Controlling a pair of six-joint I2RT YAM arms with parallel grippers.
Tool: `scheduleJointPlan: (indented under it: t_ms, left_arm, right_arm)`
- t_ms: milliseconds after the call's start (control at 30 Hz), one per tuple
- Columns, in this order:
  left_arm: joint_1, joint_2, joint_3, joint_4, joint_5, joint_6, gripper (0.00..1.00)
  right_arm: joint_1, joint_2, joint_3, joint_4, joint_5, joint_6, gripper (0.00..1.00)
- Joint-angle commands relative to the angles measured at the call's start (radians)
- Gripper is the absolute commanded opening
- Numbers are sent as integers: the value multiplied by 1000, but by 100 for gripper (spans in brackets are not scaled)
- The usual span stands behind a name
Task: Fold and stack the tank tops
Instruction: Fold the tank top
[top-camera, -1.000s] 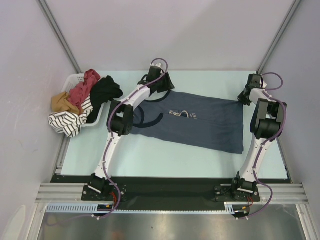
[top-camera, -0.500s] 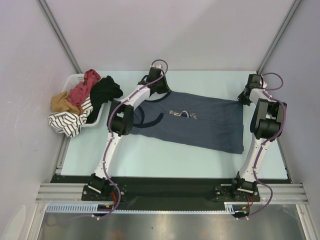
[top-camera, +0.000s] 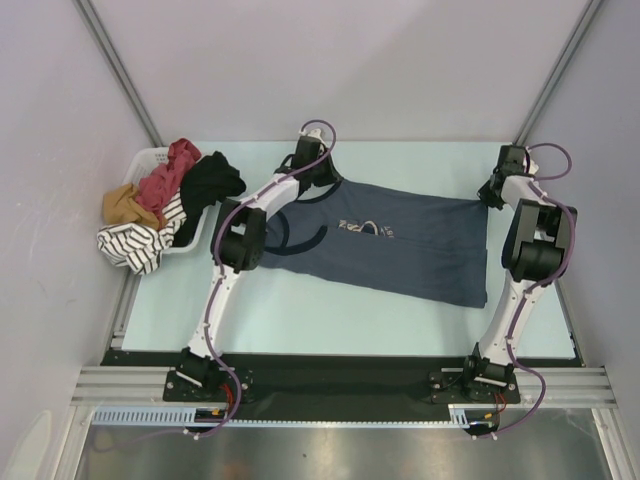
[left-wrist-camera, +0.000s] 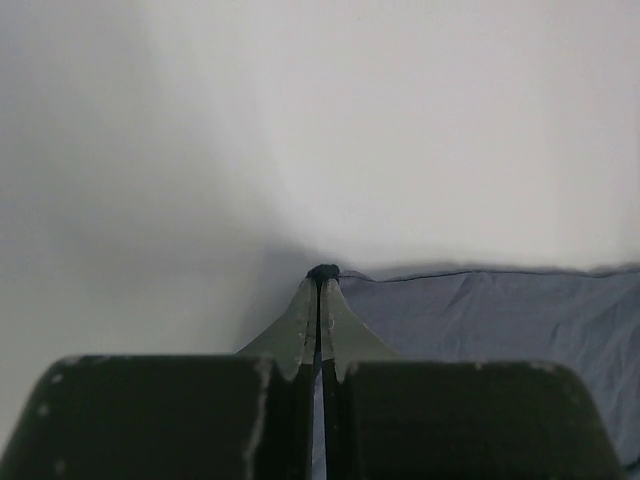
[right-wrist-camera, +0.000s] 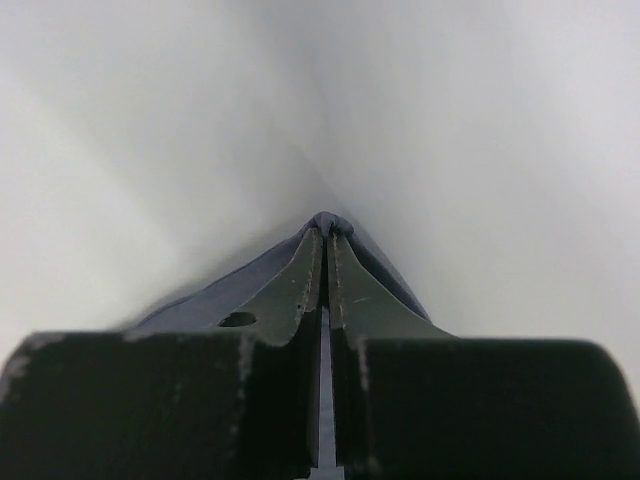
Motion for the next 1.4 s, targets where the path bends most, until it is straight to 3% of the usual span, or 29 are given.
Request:
scheduleJointPlan:
  t_ms: [0,367,1000,1367]
  left_arm:
    - [6,-136,-48,116,3,31,0]
    - [8,-365,-395,338,-33,50,0]
    - [6,-593,-838,486,39,17,0]
    - [-1,-725,-1019,512,20,33,0]
  right_arm:
    - [-6,-109,-10,-3,34,5,0]
    - [-9,-244,-174,20,40,34,0]
    - [-26,-589,-548,32,29,59,0]
    - [-43,-788,-707,15,20,74,0]
